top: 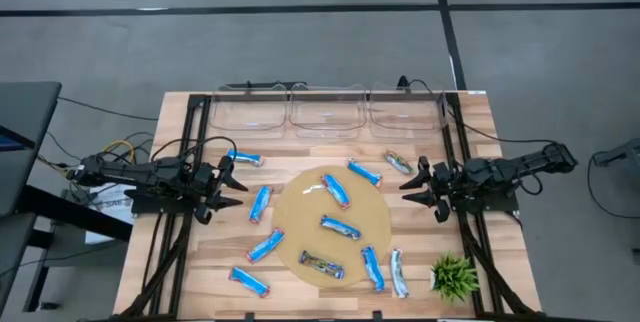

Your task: Pick and place Granola Bars by type

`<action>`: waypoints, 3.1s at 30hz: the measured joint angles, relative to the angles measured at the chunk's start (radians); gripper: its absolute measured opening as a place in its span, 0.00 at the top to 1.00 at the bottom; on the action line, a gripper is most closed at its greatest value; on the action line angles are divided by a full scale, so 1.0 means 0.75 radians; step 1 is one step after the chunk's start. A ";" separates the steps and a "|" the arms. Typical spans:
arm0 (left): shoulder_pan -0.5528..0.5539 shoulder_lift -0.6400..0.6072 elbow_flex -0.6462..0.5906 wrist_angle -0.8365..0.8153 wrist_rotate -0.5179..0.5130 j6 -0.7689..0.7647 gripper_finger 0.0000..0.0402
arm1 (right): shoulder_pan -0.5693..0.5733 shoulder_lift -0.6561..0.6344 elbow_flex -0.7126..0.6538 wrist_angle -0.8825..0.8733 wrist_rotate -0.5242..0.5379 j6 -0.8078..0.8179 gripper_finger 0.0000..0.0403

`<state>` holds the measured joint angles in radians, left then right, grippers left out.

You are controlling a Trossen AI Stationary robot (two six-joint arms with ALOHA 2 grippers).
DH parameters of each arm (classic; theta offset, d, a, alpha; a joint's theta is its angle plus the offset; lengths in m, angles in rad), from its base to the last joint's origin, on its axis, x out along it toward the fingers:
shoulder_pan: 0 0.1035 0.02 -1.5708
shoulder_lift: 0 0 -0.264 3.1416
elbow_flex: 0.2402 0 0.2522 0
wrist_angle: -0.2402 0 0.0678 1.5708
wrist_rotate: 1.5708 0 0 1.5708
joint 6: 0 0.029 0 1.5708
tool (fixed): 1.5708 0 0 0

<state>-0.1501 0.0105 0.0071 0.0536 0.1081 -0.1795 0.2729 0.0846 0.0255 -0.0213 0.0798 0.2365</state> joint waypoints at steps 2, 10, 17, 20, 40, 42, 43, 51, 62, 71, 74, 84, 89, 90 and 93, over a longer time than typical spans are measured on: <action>0.000 0.001 0.000 0.000 0.000 0.000 0.57 | 0.000 0.000 0.000 0.000 0.000 0.000 0.68; 0.000 0.000 0.000 0.000 0.000 0.000 0.57 | 0.000 0.000 0.000 0.000 0.000 0.000 0.68; 0.000 0.001 0.000 0.002 0.015 -0.230 0.57 | 0.000 0.000 0.000 0.000 0.000 0.000 0.68; 0.000 0.000 0.000 0.017 0.040 -0.649 0.57 | 0.000 0.000 0.000 0.000 0.000 0.000 0.68; 0.001 0.002 0.004 0.055 -0.561 -1.346 0.57 | 0.000 0.000 0.000 0.000 0.000 0.000 0.68; 0.001 0.030 0.021 0.039 -0.561 -1.341 0.57 | -0.001 0.000 0.000 0.001 0.011 0.000 0.68; 0.000 0.057 0.038 0.037 -0.560 -1.327 0.57 | -0.001 0.000 0.000 0.004 0.029 0.000 0.68; 0.002 0.539 0.376 -0.094 -0.505 -1.173 0.57 | -0.001 -0.001 -0.003 0.197 0.075 0.257 0.68; 0.120 1.277 0.963 -1.055 -0.562 -1.104 0.57 | -0.001 0.001 0.007 0.569 0.103 0.739 0.68; 0.279 1.566 1.026 -1.228 -0.393 -0.806 0.57 | -0.001 0.425 0.471 0.101 0.102 0.338 0.68; 0.328 1.635 1.026 -1.255 -0.398 -0.655 0.57 | -0.001 0.649 0.670 -0.129 0.113 0.229 0.68; 0.413 1.776 1.026 -1.272 -0.580 -0.153 0.57 | -0.039 1.134 1.058 -0.500 0.211 0.102 0.68; 0.465 1.854 1.026 -1.258 -0.569 0.034 0.57 | -0.099 1.238 1.126 -0.500 0.210 0.123 0.68; 0.478 1.876 1.026 -1.246 -0.560 0.082 0.57 | -0.112 1.252 1.137 -0.500 0.211 0.134 0.68; 0.515 1.943 1.026 -1.198 -0.534 0.204 0.57 | -0.148 1.278 1.164 -0.500 0.210 0.138 0.68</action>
<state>0.2364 1.4678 0.7765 -0.8448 -0.2922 -0.0267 0.1620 1.0429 0.8988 -0.3964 0.2373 0.3402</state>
